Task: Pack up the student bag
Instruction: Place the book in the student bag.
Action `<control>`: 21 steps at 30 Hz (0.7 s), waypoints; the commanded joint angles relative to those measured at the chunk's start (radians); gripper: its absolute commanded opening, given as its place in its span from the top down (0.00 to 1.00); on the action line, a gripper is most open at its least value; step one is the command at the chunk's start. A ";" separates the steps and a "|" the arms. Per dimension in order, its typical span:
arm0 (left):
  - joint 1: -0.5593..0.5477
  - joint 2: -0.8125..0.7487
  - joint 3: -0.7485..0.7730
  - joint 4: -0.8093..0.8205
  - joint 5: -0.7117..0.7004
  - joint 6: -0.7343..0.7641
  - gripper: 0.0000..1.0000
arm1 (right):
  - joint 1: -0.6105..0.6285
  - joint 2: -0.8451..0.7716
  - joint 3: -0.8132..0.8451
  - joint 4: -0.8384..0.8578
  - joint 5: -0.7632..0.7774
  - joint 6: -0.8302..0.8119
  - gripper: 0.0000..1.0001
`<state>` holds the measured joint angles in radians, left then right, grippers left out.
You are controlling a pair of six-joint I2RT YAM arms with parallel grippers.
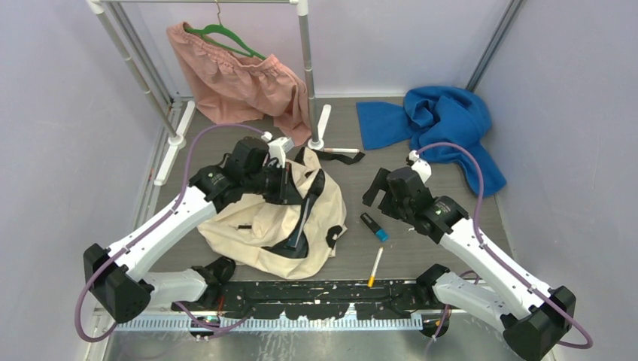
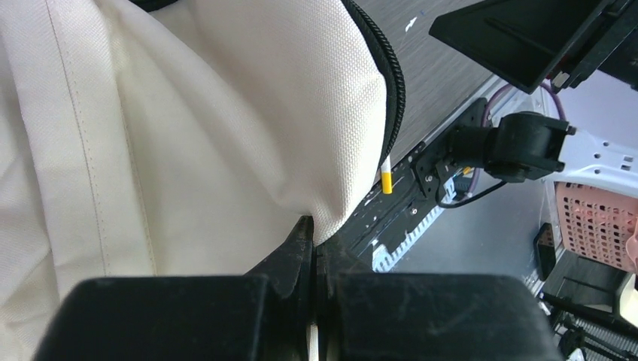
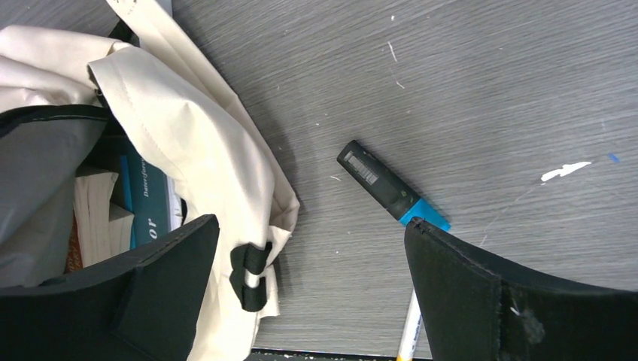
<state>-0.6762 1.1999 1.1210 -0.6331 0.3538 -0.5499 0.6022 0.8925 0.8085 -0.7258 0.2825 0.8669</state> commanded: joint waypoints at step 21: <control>-0.285 0.142 0.290 -0.121 -0.146 0.057 0.47 | -0.020 0.058 0.033 0.098 -0.042 -0.036 0.02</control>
<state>-1.0302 1.4368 1.3895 -0.6788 0.3458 -0.5117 0.5865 0.9749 0.8089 -0.6552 0.2234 0.8600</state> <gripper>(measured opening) 0.538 0.983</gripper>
